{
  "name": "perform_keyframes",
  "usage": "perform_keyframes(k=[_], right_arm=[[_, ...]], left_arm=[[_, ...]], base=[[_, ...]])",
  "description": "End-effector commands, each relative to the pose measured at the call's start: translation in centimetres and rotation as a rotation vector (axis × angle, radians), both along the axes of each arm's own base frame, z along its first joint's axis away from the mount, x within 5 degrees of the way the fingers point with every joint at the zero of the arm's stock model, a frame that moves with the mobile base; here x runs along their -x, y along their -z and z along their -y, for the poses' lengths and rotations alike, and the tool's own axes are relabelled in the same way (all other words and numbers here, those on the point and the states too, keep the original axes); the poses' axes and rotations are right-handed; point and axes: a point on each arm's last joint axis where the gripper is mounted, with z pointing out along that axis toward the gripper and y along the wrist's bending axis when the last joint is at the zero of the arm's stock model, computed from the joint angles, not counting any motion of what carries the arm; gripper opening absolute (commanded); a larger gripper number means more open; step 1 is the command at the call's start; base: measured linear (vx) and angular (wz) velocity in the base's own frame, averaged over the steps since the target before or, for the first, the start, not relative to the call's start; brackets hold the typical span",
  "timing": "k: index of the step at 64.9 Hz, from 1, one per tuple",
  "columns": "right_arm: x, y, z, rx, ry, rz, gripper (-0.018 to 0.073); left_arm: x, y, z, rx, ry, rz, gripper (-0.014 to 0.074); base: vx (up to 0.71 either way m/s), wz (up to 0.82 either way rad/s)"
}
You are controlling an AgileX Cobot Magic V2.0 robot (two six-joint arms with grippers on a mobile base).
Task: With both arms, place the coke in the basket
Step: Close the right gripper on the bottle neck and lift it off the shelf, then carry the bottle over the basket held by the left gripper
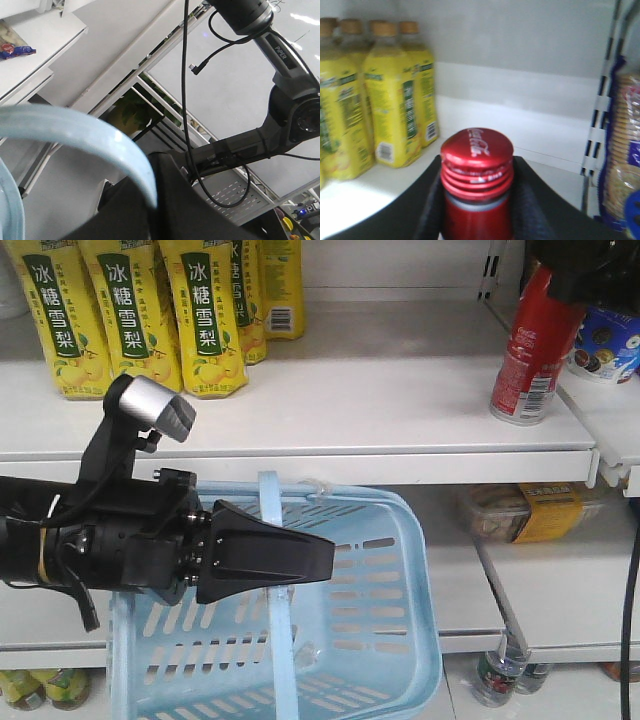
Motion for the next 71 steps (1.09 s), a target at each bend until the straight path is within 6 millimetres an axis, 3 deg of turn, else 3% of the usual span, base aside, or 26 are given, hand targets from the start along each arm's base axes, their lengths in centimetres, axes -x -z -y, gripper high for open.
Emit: perform_keyframes(k=[1, 10, 21, 33, 42, 57, 71], right_arm=[[3.1, -3.2, -0.7, -0.016, -0.074, 0.076, -0.0008], [6.6, -4.2, -1.4, -0.019, -0.154, 0.029, -0.0005], [12.5, -5.4, -2.2, -0.024, -0.224, 0.099, -0.0005], [15.6, -3.4, -3.1, -0.083, -0.348, -0.01, -0.0005], [15.5, -0.5, -3.5, -0.139, -0.412, -0.135, -0.0005], [13.1, 4.2, -3.8, -0.313, -0.47, -0.293, -0.0005], [11.2, 6.2, -6.7, -0.259, -0.505, -0.341, -0.0005]], left_arm=[[1.9, -2.8, -0.2, 0.168, 0.147, 0.022, -0.0006], [1.9, -2.8, -0.2, 0.168, 0.147, 0.022, -0.0006], [1.9, -2.8, -0.2, 0.168, 0.147, 0.022, -0.0006], [1.9, -2.8, -0.2, 0.168, 0.147, 0.022, -0.0006], [1.9, -2.8, -0.2, 0.168, 0.147, 0.022, -0.0006], [1.9, -2.8, -0.2, 0.168, 0.147, 0.022, -0.0006], [1.9, -2.8, -0.2, 0.168, 0.147, 0.022, -0.0006]], base=[[0.0, 0.0], [0.0, 0.0], [0.0, 0.0], [0.0, 0.0], [0.0, 0.0], [0.0, 0.0], [0.0, 0.0]])
